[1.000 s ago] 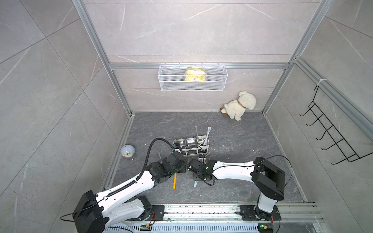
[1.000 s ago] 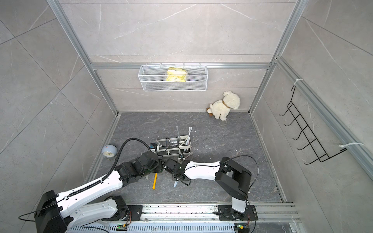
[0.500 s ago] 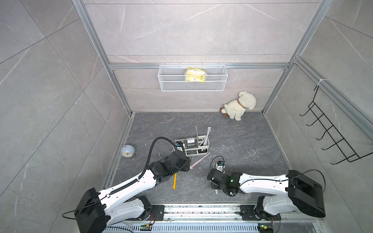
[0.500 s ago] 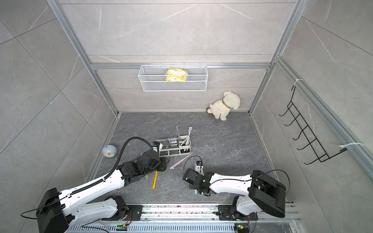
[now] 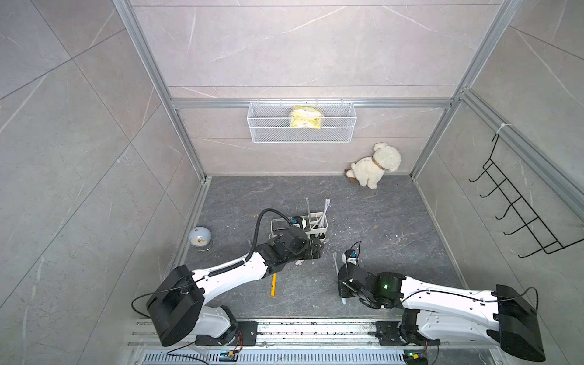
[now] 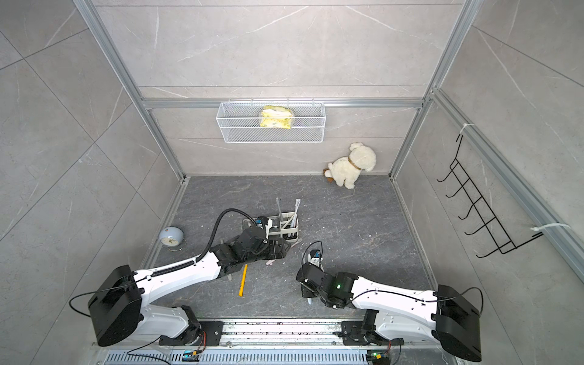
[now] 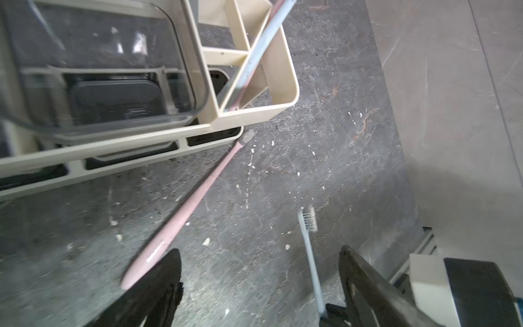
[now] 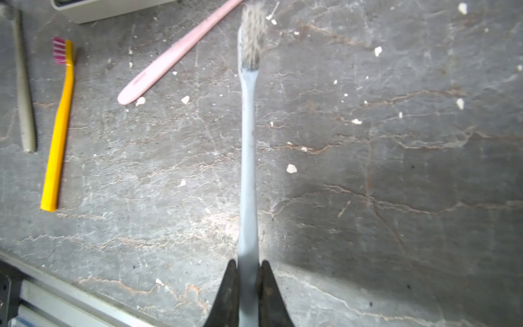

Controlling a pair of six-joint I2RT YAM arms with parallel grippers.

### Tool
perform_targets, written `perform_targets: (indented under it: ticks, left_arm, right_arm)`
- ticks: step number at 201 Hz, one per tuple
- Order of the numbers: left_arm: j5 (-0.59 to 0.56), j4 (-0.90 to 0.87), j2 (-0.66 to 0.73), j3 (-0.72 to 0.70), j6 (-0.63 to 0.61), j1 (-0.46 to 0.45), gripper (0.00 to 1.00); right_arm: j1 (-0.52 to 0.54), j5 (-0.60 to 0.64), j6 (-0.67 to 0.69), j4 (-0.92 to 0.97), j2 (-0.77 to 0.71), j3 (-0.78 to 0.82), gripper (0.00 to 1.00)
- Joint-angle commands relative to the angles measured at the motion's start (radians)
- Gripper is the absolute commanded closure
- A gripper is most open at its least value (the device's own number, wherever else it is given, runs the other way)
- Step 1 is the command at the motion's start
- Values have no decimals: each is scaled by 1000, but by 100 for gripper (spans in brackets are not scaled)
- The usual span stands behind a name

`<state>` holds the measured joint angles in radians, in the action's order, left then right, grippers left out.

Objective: Place the toothbrush into the toothbrush holder
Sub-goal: Pick up the toothbrush from the center of the board.

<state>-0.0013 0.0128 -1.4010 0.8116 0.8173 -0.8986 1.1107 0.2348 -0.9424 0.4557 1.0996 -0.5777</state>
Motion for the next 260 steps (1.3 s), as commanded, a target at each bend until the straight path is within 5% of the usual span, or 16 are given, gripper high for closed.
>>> perform_targets:
  ticks: [1,91,157,216,260]
  left_arm:
    - [86,161,-61,36,97,-12,12]
    - [136,313,-242,86,181,-33,24]
    - [146,337,-276,91,191,-36,82]
    - [131,307,-248,101,176,-36,100]
    - [90,191,-218,152,96,-36,100]
  right_arm:
    - [4,-16,47,-3,-30,-11,93]
    - [3,-43,88,-39,-119,-10,93]
    - [3,-22,102,-52,-129,-17,93]
    - [3,-25,102,-79,-74,-24,93]
    - [3,12,100,-20,-119,-39,56]
